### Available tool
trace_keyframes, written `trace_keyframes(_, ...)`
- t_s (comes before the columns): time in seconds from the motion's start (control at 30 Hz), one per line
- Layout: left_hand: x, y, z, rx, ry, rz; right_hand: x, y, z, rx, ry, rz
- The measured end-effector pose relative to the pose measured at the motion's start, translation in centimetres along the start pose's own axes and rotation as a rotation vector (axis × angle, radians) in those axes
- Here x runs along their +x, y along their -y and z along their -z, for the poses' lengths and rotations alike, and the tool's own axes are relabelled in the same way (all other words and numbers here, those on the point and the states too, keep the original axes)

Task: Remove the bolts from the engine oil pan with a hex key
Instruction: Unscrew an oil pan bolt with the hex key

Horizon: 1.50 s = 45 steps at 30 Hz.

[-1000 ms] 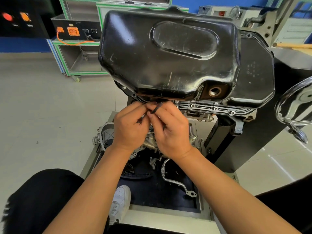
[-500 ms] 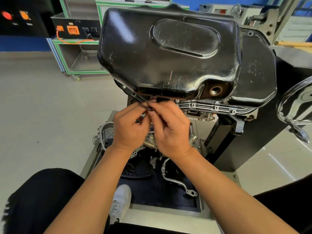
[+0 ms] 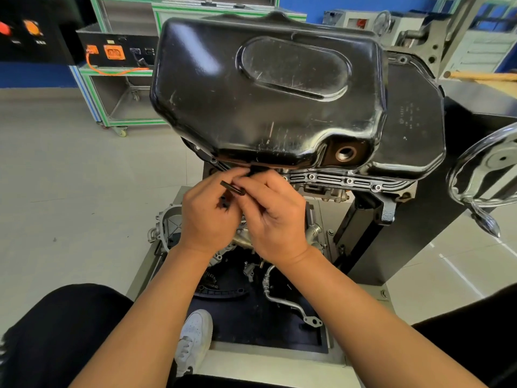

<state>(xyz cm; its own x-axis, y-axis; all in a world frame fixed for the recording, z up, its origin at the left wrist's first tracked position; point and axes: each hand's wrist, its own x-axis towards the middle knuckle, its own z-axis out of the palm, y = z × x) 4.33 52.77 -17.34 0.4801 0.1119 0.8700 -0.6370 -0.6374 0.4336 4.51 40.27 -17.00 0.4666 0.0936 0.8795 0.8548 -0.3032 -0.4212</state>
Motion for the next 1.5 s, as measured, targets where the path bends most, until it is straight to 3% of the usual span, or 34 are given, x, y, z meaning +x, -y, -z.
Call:
trace_keyframes(0.13,0.07,0.22,0.08,-0.008,0.026,-0.044,-0.29,-0.01,0.15,-0.035,0.023,0.021)
trace_keyframes(0.4,0.24,0.29,-0.14,-0.029,-0.027,0.065,0.32,0.19,0.60,-0.039,-0.031,0.015)
trace_keyframes(0.6,-0.04,0.02,0.32,-0.024,0.105,-0.019,0.28,0.08,0.61,-0.076,0.031,0.084)
trace_keyframes(0.87,-0.27,0.72,0.11,-0.023,-0.044,0.017,0.36,0.20,0.44,-0.065,-0.010,0.038)
trace_keyframes(1.0,-0.37,0.78,-0.07,-0.062,-0.034,0.052,0.47,-0.11,0.59,-0.060,-0.007,0.040)
trace_keyframes(1.13,-0.40,0.63,0.05,-0.016,0.037,-0.030,0.44,-0.37,0.43,-0.045,0.048,0.094)
trace_keyframes(1.3,-0.37,0.24,-0.13,0.006,-0.050,-0.017,0.21,0.04,0.08,0.000,0.074,0.067)
trace_keyframes(1.5,-0.19,0.06,0.21,0.006,-0.033,0.048,0.36,-0.03,0.24,0.018,0.022,0.061)
